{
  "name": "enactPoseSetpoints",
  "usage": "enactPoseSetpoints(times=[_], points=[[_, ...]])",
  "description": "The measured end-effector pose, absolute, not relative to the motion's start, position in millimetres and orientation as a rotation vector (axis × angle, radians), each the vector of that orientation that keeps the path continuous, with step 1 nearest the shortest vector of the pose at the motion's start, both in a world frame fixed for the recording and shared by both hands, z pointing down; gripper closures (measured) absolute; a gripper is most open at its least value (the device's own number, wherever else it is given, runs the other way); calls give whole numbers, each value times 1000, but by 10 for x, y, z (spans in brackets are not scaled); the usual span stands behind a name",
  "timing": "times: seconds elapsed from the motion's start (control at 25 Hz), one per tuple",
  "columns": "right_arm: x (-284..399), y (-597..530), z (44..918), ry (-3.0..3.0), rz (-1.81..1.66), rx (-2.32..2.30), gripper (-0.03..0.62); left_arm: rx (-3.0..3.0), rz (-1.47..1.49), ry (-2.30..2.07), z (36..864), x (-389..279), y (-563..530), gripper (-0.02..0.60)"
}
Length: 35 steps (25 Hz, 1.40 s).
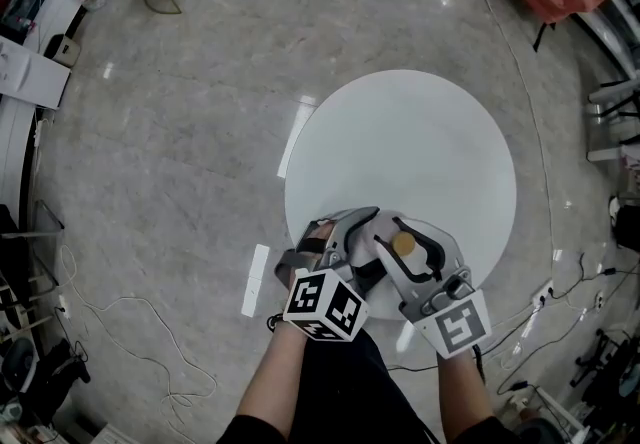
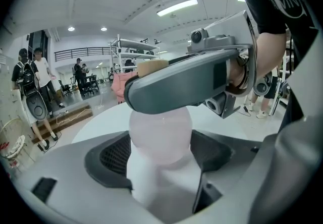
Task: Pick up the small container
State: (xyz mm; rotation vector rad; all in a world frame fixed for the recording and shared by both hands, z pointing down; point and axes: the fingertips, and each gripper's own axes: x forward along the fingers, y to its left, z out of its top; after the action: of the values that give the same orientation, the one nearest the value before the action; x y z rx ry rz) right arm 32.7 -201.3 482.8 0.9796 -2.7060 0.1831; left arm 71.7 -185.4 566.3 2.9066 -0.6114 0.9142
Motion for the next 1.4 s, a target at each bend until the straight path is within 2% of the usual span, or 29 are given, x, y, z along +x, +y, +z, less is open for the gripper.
enactPoseSetpoints(times=[1.4], points=[[558,-2073,3722,-2709,197,929,464,2906,767,-613,4503,940,-1916,236]])
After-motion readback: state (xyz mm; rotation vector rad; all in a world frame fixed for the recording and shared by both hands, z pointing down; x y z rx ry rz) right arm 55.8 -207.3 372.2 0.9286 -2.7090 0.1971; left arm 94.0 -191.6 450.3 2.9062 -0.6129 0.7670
